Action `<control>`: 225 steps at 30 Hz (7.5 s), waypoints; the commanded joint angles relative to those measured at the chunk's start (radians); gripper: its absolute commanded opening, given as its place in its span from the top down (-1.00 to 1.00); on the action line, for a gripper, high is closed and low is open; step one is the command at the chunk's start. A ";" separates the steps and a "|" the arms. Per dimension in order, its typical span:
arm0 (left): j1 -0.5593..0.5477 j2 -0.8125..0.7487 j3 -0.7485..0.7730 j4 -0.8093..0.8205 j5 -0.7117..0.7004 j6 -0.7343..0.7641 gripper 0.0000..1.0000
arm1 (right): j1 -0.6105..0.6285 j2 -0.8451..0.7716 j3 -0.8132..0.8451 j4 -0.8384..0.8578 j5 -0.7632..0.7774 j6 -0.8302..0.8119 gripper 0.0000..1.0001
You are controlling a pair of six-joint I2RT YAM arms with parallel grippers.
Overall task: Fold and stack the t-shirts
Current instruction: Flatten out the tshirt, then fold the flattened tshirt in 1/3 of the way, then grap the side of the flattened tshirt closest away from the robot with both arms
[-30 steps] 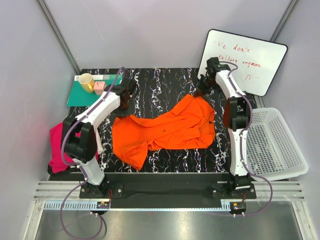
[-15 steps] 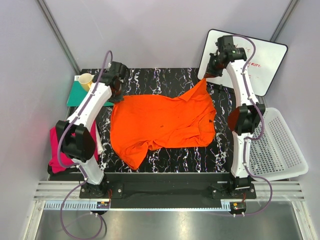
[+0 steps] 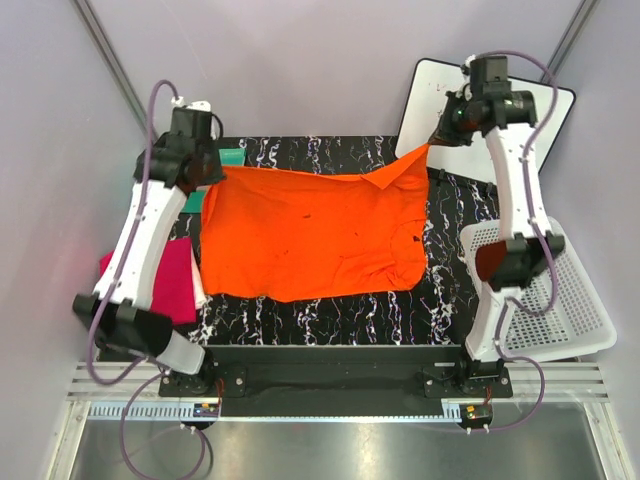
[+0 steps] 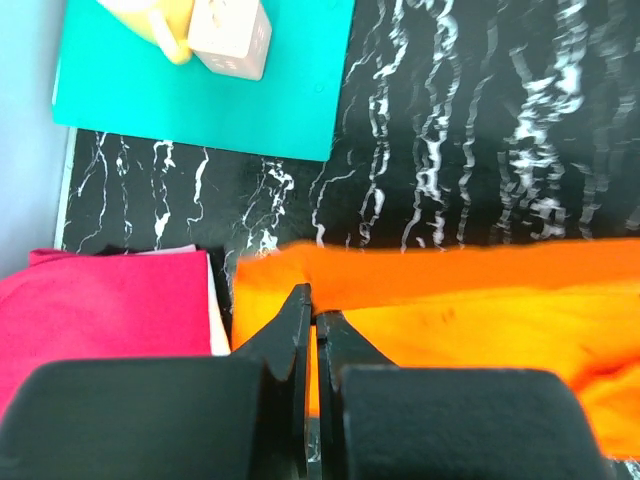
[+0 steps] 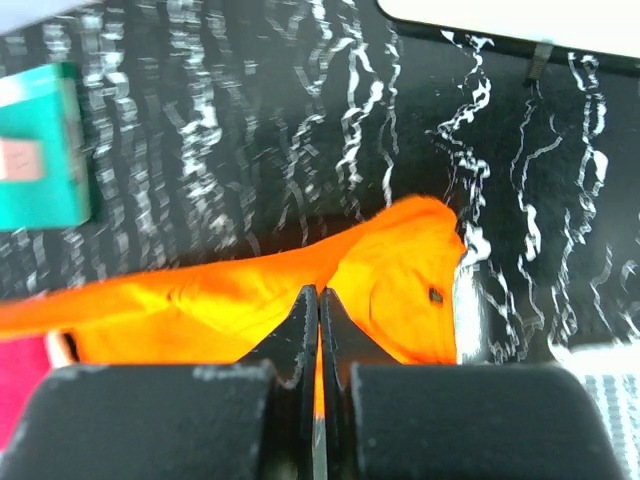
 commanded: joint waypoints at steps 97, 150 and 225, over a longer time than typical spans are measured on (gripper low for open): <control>0.207 0.521 0.336 -0.202 -0.147 -0.050 -0.98 | 0.047 -0.184 -0.937 0.174 -0.225 0.033 0.02; 0.172 1.053 0.643 -0.164 0.072 -0.147 1.00 | 0.149 0.667 0.198 0.143 0.358 -0.030 1.00; 0.206 0.154 -0.486 0.034 0.146 -0.113 -0.88 | 0.281 -0.235 -1.423 0.382 -0.124 0.113 1.00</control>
